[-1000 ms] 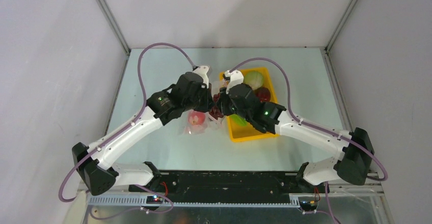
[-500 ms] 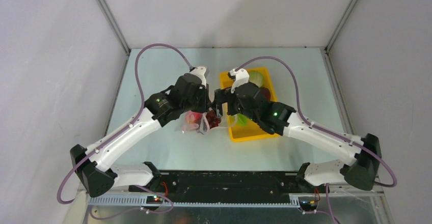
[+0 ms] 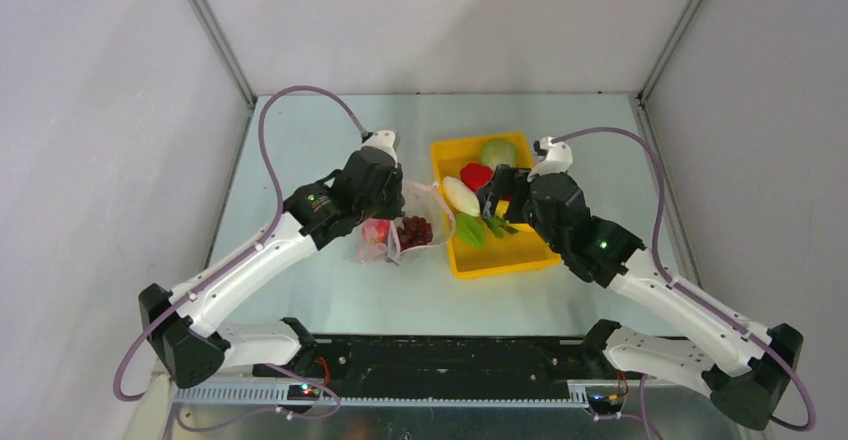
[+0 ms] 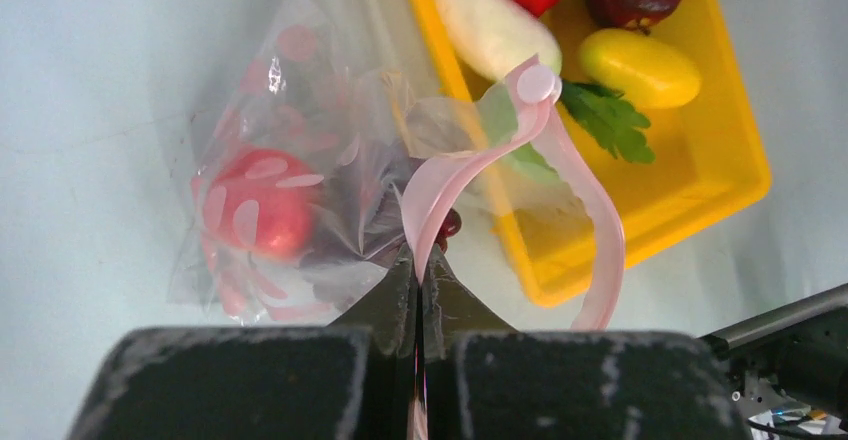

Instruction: Place the food in the zip-top bag and seal the zipper

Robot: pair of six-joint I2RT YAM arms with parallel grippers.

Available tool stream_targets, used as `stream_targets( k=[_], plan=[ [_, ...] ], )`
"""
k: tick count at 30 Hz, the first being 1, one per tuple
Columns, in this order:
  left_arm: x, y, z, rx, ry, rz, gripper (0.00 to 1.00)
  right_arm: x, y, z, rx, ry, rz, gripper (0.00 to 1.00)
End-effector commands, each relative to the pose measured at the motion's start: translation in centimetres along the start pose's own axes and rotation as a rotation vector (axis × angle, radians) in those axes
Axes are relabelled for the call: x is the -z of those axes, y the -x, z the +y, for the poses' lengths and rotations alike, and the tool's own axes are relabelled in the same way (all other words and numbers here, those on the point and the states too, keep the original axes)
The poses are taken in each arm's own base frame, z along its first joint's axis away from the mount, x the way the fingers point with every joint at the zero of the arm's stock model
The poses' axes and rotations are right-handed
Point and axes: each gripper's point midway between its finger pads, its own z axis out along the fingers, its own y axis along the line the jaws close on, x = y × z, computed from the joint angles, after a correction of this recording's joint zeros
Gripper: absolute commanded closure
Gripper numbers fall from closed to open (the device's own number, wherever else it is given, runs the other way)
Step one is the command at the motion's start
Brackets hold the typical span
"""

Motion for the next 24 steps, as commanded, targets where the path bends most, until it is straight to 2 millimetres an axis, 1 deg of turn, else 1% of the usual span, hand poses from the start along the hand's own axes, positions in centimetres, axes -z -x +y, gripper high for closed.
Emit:
stream_targets(
  k=[1,2,3,4,5,6,7,8,9,12,16,19,21,24],
  plan=[
    [-0.4,-1.6,0.8,0.033,0.018,0.028,1.00,-0.6,-4.0,-2.8,-0.050,-0.055,0.129,0.02],
    [-0.6,-2.4,0.9,0.031,0.014,0.052,1.00,-0.7,-4.7,-2.8,-0.042,-0.042,0.148,0.03],
    [-0.6,-2.9,0.6,0.028,-0.005,0.076,1.00,-1.1,-5.3,-2.1,-0.024,-0.002,0.174,0.04],
    [-0.6,-3.6,0.7,0.022,-0.003,0.098,1.00,-1.6,-6.1,-2.0,0.009,0.011,0.203,0.05],
    [-0.5,-4.0,0.7,0.017,-0.004,0.119,1.00,-1.9,-6.5,-1.2,0.022,0.056,0.223,0.06],
    [-0.3,-4.3,0.9,0.012,0.003,0.138,1.00,-2.6,-7.6,-1.2,0.059,0.063,0.256,0.07],
    [-0.2,-4.5,1.0,0.001,0.002,0.150,1.00,-2.8,-8.0,-0.6,0.070,0.102,0.276,0.08],
    [0.1,-4.5,1.1,-0.006,0.005,0.159,1.00,-3.6,-9.0,-0.6,0.098,0.107,0.301,0.08],
    [0.2,-4.5,1.1,-0.018,0.003,0.159,1.00,-4.0,-9.5,-0.6,0.109,0.112,0.317,0.09],
    [0.8,-3.6,0.9,-0.028,-0.014,0.127,1.00,-6.0,-11.4,-1.7,0.141,0.059,0.354,0.12],
    [1.6,-2.2,0.1,-0.017,-0.063,0.064,1.00,-7.6,-13.5,-1.8,0.164,0.070,0.407,0.16],
    [2.4,-0.7,-0.3,-0.037,-0.082,0.023,1.00,-8.6,-14.4,-2.6,0.155,0.037,0.425,0.18],
    [2.9,0.3,-0.4,-0.055,-0.085,0.000,1.00,-9.2,-14.6,-3.4,0.129,0.013,0.431,0.19],
    [3.1,0.8,-0.4,-0.058,-0.080,-0.011,1.00,-9.8,-15.0,-4.4,0.118,-0.010,0.447,0.20]
  ],
)
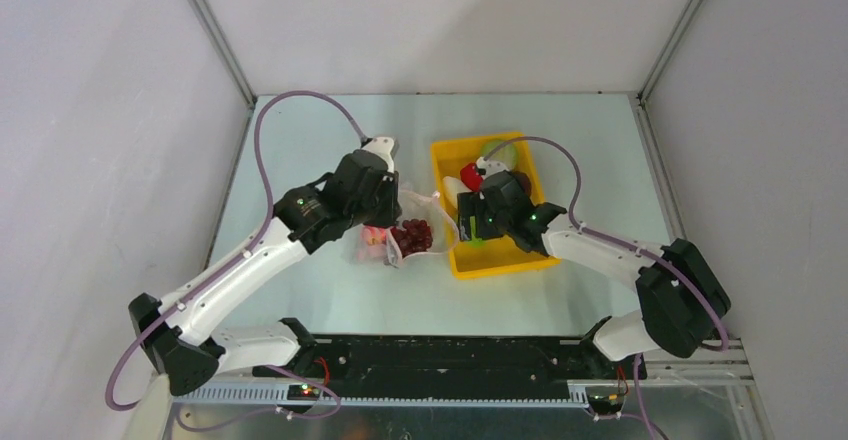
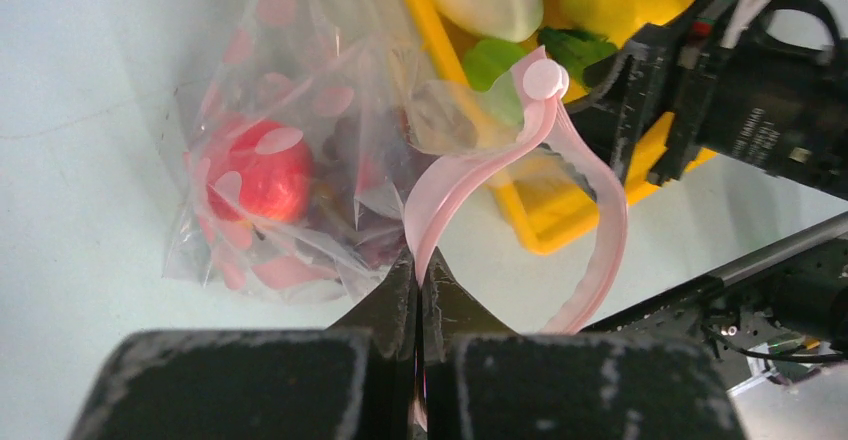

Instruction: Place the food in the zip-top bag and seal the zipper

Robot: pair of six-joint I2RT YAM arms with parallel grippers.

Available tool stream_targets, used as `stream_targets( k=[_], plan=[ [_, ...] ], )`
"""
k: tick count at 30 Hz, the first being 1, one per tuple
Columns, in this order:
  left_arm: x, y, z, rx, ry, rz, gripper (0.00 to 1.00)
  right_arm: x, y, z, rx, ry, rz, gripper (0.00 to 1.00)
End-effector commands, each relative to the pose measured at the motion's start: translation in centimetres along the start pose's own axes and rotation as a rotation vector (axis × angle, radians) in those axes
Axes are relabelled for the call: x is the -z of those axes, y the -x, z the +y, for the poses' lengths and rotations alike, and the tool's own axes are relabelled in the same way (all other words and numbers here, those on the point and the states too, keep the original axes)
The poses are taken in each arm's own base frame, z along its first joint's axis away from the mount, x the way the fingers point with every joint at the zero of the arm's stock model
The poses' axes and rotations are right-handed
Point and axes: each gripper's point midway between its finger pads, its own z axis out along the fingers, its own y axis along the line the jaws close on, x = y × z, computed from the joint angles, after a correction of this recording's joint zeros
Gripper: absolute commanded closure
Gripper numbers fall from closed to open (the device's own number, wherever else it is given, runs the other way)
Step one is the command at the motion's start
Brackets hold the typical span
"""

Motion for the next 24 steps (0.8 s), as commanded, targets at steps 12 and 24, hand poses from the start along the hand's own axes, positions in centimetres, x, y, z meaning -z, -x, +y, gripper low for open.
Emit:
stream_targets(
  k=[12,24],
  plan=[
    [2.4,3.7,-0.6,0.008,-0.091,-0.148,1.00,-3.4,-1.6,-0.7,0.022,0.042,0.083,0.28],
    [1.6,2.8,-0.7,0.015,-0.125,-0.112,1.00,-3.7,-1.8,-1.1,-0.012,0.011,0.094,0.48]
  ],
)
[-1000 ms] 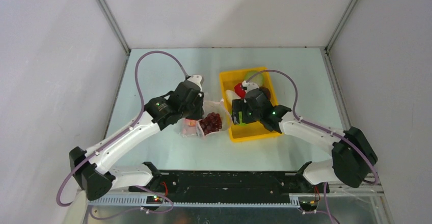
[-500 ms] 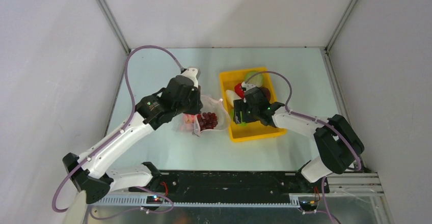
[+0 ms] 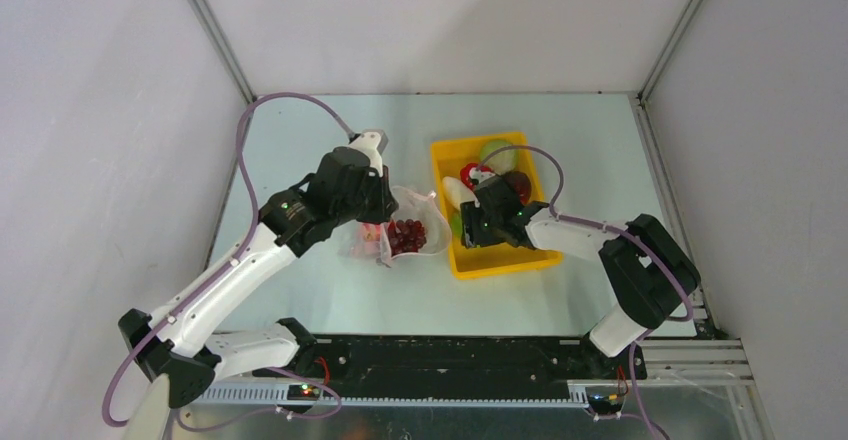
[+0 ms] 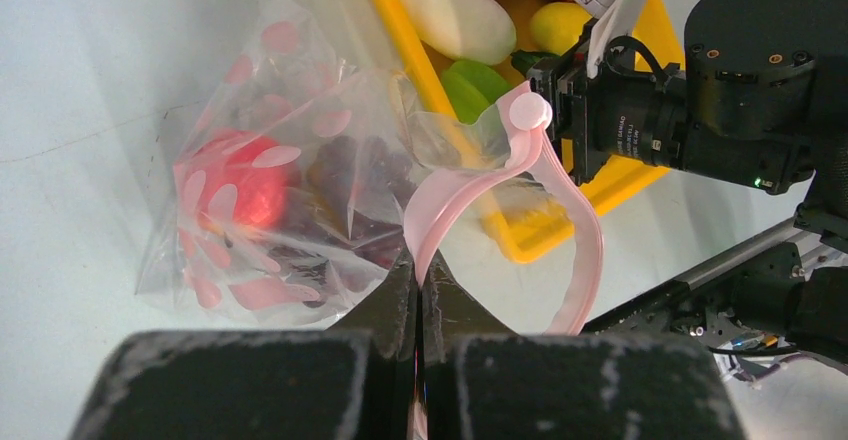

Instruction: Place the food in the zip-top bag and seal the zipper

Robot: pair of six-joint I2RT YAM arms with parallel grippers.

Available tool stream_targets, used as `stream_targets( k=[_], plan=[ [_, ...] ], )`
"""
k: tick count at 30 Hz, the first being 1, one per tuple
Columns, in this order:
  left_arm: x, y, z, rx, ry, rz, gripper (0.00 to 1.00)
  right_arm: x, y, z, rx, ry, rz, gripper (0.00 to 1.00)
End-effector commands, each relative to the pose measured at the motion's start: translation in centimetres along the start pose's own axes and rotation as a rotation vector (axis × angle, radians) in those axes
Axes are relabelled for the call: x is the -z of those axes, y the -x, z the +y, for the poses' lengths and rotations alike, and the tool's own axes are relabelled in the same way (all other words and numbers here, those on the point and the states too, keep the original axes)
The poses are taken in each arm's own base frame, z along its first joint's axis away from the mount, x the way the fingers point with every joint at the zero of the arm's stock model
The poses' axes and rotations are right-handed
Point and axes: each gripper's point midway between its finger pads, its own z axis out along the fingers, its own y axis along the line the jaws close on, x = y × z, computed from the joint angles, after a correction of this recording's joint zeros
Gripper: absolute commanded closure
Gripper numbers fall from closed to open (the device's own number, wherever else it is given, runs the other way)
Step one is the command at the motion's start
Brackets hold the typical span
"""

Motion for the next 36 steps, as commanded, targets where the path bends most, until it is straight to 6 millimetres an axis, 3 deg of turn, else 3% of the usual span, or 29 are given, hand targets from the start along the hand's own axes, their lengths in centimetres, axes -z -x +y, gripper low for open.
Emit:
stream_targets(
  k=[1,4,9,14,18,21,29,31,36],
  plan=[
    [0.2,1.0,-1.0,-0.015,-0.064,-0.042,1.00,1.4,2.6,1.2,-0.010,0.035,-0.087,0.54],
    [0.2,0.8,-1.4,-0.022,-0.093,-0.035,1.00,3.3,3.9,1.3,-0.019,0.028,-0.141,0.63],
    [0.1,0.4,-2.1,-0.029,-0.135,-0.018,1.00,8.3,6.5,1.1,-0.051,0.011,-0.276,0.73],
    [0.1,0.2,-2.2,-0.030,-0.144,-0.007,1.00,13.2,8.0,2.2,-0.051,0.074,-0.384,0.75],
    [0.1,0.2,-2.3,-0.030,-0.152,-0.003,1.00,17.1,8.9,4.9,0.000,0.217,-0.472,0.75],
    [0.1,0.3,-2.1,-0.029,-0.145,-0.008,1.00,19.5,8.5,8.7,0.099,0.385,-0.503,0.75],
    [0.4,0.3,-2.4,-0.027,-0.164,-0.010,1.00,20.0,7.3,15.0,0.219,0.568,-0.513,0.74],
    [0.5,0.3,-2.4,-0.028,-0.168,-0.012,1.00,19.4,7.1,15.5,0.220,0.573,-0.503,0.72],
    [0.7,0.4,-2.4,-0.025,-0.169,-0.019,1.00,17.7,6.5,14.9,0.203,0.522,-0.459,0.55]
  ],
)
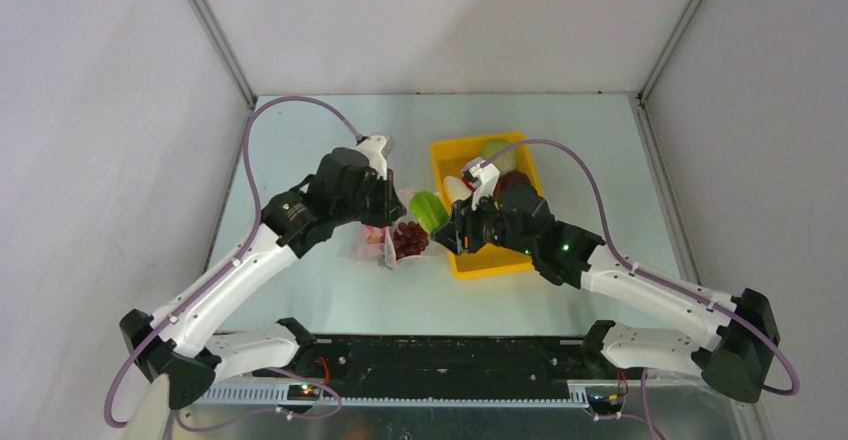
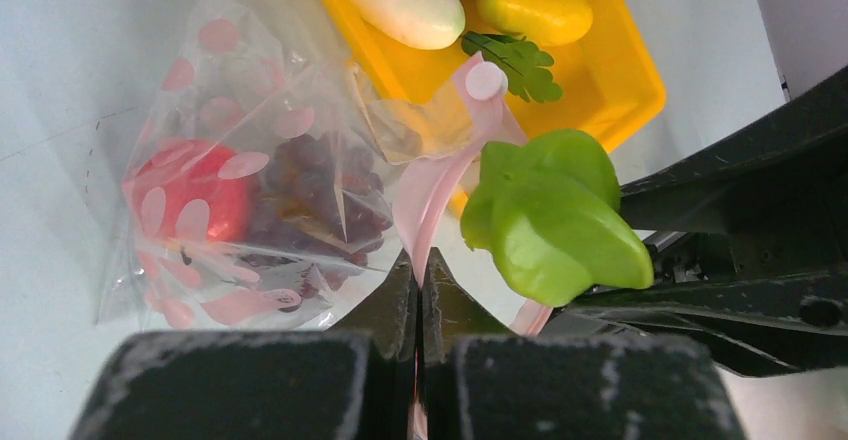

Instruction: Place the food in the zip-top bag and seal the zipper

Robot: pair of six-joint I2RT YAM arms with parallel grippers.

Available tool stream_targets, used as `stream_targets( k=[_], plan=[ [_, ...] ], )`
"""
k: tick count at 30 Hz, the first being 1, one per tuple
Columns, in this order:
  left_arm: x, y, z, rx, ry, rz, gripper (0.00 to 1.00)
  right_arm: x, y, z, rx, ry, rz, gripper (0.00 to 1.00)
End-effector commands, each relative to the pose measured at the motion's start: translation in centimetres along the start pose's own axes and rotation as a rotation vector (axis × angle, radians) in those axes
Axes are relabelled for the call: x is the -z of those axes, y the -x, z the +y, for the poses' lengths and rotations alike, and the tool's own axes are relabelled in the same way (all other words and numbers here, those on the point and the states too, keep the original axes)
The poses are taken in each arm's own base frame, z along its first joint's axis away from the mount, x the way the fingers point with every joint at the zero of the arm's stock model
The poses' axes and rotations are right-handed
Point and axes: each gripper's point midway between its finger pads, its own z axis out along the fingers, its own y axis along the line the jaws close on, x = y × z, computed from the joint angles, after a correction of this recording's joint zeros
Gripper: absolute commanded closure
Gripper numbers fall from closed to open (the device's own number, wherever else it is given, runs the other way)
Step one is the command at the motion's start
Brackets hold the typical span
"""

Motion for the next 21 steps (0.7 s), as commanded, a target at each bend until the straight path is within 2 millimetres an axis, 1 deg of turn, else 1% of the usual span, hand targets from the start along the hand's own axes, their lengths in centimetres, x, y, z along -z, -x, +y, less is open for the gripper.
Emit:
stream_targets(
  k=[1,5,11,12,14,16,17,18,20,21],
  plan=[
    [0.9,1.3,-0.9,-0.014,-0.052,-0.060,1.00,-0.4,1.5,0.6,0.001,0.009,-0.050,0.53],
    [0.9,1.4,-0.7,-0.012,-0.047,-0.065,1.00,-0.7,1.1,0.7,0.003,0.008,-0.037,0.47],
    [0.9,1.5,-0.8,-0.009,-0.050,-0.069,1.00,-1.5,0.8,1.0,0.030,-0.003,-0.008,0.42],
    [0.9,1.5,-0.7,-0.008,-0.049,-0.066,1.00,-1.5,0.6,0.5,0.039,-0.035,0.002,0.41],
    [0.9,1.5,-0.7,-0.008,-0.046,-0.068,1.00,-1.5,0.8,0.3,0.059,-0.065,0.003,0.37],
    [0.9,1.5,-0.5,-0.007,-0.040,-0.071,1.00,-1.3,1.3,0.3,0.062,-0.077,-0.013,0.30],
    [0.9,1.5,-0.5,-0.007,-0.040,-0.071,1.00,-1.2,1.4,0.3,0.061,-0.080,-0.020,0.24],
    [0.9,1.5,-0.5,-0.005,-0.038,-0.071,1.00,-0.9,1.9,0.3,0.063,-0.083,-0.036,0.21],
    [0.9,1.5,-0.4,-0.005,-0.034,-0.070,1.00,-0.3,2.6,0.3,0.071,-0.092,-0.064,0.07],
    [0.9,1.5,-0.3,-0.004,-0.031,-0.072,1.00,-0.1,2.9,-0.1,0.074,-0.115,-0.076,0.04]
  ],
)
